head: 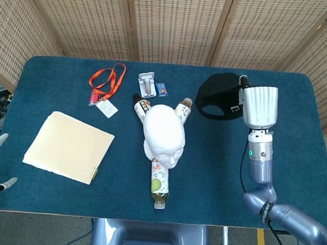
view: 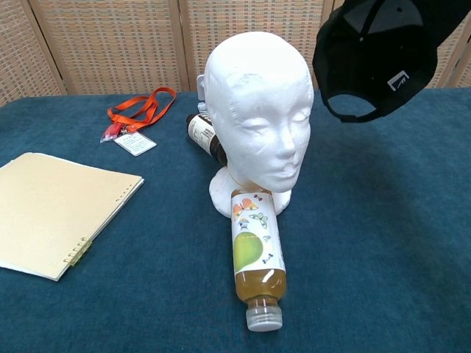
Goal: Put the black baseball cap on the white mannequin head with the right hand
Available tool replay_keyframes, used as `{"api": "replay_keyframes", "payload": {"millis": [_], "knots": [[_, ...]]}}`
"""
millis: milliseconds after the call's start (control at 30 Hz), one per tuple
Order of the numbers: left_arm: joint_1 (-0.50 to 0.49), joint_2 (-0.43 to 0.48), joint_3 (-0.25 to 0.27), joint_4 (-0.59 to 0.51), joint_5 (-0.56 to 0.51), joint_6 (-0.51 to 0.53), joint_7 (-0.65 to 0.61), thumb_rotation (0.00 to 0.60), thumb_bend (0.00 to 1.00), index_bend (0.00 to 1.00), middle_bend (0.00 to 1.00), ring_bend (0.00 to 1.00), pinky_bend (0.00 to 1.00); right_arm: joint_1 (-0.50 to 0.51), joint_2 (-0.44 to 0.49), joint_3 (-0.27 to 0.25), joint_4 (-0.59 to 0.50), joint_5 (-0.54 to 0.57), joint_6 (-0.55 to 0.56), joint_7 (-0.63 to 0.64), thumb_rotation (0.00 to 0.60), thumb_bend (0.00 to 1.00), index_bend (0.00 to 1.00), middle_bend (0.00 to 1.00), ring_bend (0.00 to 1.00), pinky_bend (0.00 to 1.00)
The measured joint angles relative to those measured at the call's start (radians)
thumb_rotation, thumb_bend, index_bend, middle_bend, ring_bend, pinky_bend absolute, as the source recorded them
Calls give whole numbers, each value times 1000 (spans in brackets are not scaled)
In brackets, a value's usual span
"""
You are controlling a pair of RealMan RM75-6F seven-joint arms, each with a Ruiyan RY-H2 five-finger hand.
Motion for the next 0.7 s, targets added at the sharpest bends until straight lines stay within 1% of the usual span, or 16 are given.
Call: {"api": "replay_keyframes", "payload": {"millis": [167,400,533,700], "knots": [[-2,3,-1,0,-4,-3,-7,600,0,0,0,0,0,48,11,36,-43,56,-13,-81,600,686,907,1000,1000,1000],[-7,7,-4,2,-16,-13,-21,600,0,0,0,0,0,141,1,92,-94,160,-24,-233,600,686,907,1000,1000,1000],[-11,11,-6,4,-24,-24,-35,600,0,0,0,0,0,197,-15,105,-106,203,-24,-314,600,686,907,1000,1000,1000],[-19,19,-10,9,-37,-40,-63,600,0,0,0,0,0,267,-42,107,-107,243,-16,-388,600,686,907,1000,1000,1000]]}}
